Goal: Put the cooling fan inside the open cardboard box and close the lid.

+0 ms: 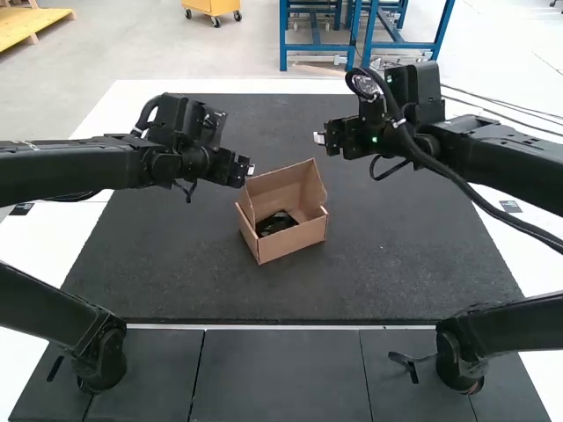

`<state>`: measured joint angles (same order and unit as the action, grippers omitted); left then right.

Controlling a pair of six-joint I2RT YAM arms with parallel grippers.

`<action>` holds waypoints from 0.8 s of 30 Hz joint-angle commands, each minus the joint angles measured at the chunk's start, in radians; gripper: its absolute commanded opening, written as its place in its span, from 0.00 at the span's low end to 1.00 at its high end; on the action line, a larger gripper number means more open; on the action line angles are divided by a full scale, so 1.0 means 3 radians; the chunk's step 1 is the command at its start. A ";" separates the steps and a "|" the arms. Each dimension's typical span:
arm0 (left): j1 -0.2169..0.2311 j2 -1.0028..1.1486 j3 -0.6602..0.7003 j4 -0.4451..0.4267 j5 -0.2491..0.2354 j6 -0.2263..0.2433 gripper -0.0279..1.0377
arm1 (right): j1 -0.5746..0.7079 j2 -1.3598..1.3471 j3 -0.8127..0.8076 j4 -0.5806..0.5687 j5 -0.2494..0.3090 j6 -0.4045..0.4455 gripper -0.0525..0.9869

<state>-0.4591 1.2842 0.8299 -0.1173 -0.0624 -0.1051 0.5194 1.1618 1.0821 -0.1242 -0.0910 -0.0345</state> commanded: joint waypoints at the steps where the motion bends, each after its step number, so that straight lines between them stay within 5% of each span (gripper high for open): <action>1: -0.0014 -0.0016 0.0015 -0.0033 0.0024 0.0049 0.94 | -0.0039 -0.0053 0.0223 -0.0026 -0.0080 -0.0003 0.90; 24: -0.0131 -0.0016 -0.0194 -0.0223 0.0244 0.0202 0.94 | -0.0121 0.0024 0.0243 -0.0200 -0.0223 0.0100 0.90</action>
<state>-0.4911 1.2842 0.7895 -0.1947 -0.0067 -0.0666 0.4961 1.1706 1.1496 -0.1864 -0.1352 -0.0185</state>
